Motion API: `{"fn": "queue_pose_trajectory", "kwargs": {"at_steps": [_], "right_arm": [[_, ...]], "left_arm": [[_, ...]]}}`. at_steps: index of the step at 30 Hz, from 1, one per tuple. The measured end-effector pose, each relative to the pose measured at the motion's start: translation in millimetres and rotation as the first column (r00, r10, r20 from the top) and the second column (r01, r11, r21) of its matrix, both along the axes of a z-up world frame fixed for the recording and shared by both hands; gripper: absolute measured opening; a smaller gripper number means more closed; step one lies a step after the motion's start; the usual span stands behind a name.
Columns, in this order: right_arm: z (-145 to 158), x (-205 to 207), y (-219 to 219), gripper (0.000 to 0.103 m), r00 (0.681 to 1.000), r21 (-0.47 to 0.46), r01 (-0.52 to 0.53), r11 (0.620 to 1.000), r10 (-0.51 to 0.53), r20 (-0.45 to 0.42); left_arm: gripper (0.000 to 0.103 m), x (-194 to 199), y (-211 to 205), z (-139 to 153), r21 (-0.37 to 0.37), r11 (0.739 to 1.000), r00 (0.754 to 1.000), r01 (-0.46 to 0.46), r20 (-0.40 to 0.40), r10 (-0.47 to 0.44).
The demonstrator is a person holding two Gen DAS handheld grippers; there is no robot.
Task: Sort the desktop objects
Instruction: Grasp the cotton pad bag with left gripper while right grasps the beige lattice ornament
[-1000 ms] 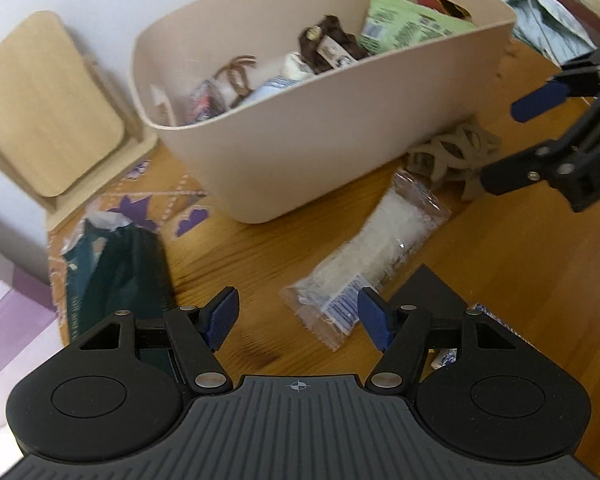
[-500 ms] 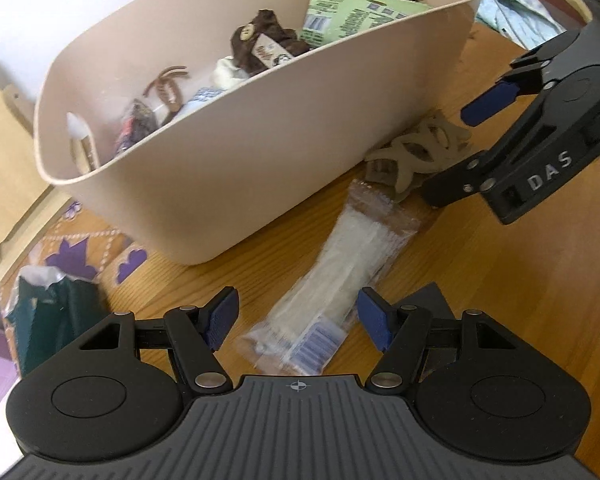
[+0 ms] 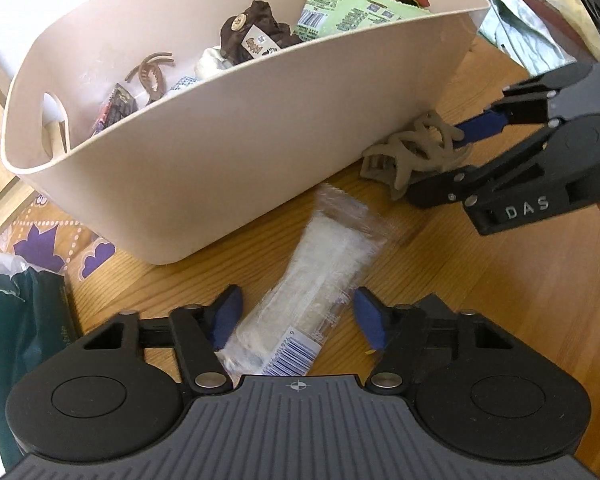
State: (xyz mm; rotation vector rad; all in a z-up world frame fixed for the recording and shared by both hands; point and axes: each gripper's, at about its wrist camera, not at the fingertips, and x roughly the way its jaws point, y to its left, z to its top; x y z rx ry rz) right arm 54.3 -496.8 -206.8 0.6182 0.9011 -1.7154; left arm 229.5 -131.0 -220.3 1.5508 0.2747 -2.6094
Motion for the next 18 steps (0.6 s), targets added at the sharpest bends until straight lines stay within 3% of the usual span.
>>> {"fn": "queue_pose_trajectory", "kwargs": {"at_steps": [6, 13, 18], "right_arm": [[-1.1, 1.6, 7.5, 0.061, 1.000, -0.009, -0.001, 1.000, 0.001, 0.008], [5.7, -1.8, 16.1, 0.060, 1.000, -0.008, 0.000, 1.000, 0.000, 0.013], [16.6, -1.6, 32.4, 0.060, 1.000, -0.025, -0.016, 1.000, 0.017, 0.004]], "left_arm": [[0.033, 2.2, 6.4, 2.8, 0.028, 0.999, 1.000, 0.028, -0.008, -0.028], [0.028, 11.6, 6.3, 3.2, 0.088, 0.996, 1.000, 0.002, 0.000, -0.002], [0.028, 25.8, 14.6, 10.3, 0.079, 0.997, 1.000, 0.006, 0.002, -0.006]]}}
